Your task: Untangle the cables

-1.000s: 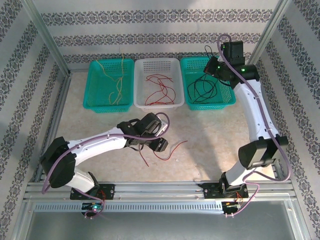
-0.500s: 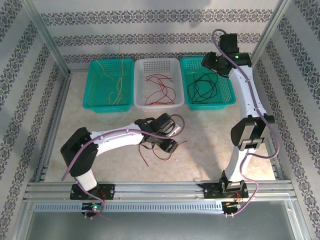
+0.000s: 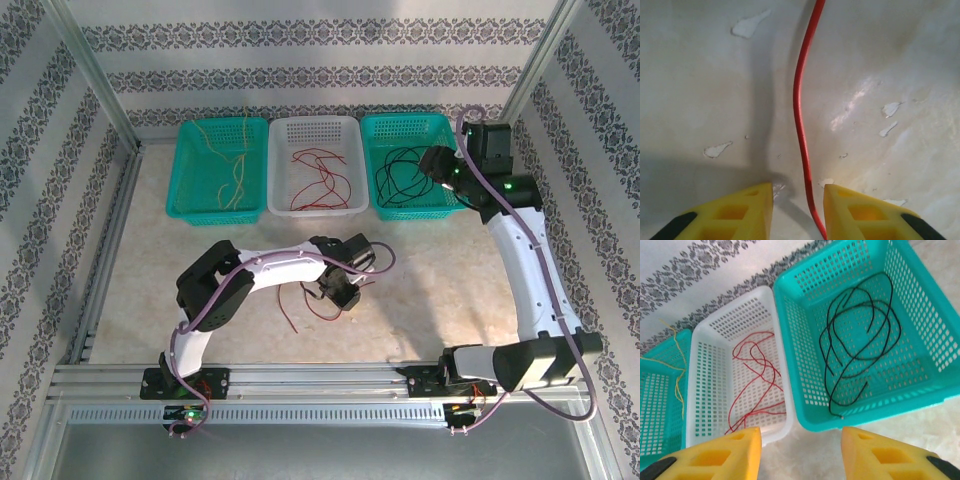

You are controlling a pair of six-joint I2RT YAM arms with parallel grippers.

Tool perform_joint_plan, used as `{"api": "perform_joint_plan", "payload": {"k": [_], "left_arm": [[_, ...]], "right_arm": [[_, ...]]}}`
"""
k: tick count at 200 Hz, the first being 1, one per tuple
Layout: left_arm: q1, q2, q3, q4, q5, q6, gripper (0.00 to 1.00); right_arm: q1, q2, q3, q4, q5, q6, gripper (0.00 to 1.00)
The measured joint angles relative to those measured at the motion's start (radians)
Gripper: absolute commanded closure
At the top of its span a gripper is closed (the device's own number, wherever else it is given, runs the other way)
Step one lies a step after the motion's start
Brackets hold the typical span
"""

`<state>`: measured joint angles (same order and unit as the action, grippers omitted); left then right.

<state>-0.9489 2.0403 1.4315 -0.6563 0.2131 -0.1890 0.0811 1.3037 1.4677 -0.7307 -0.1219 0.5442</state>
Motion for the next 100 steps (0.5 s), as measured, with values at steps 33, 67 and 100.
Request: {"api": "perform_joint_plan", "payload": {"k": [33,67,100], "left_arm": [[0.002,0.01,0.016,-0.017,-0.028,-0.025,0.92],[-0.001,0.003,0.019,-0.022,-0.043,-0.051,1.0],[-0.002,-0.097,0.056,-0.087,-0.096,-0.054,1.0]], "right_arm": [[0.0,-0.055,-0.094,0.014,-0.027,0.023,0.59],[0.0,-0.139,-0.142,0.018,-0.038,0.026,0.59],[0.02,-0.22,-0.195,0.018,-0.036,0.021,0.6]]}}
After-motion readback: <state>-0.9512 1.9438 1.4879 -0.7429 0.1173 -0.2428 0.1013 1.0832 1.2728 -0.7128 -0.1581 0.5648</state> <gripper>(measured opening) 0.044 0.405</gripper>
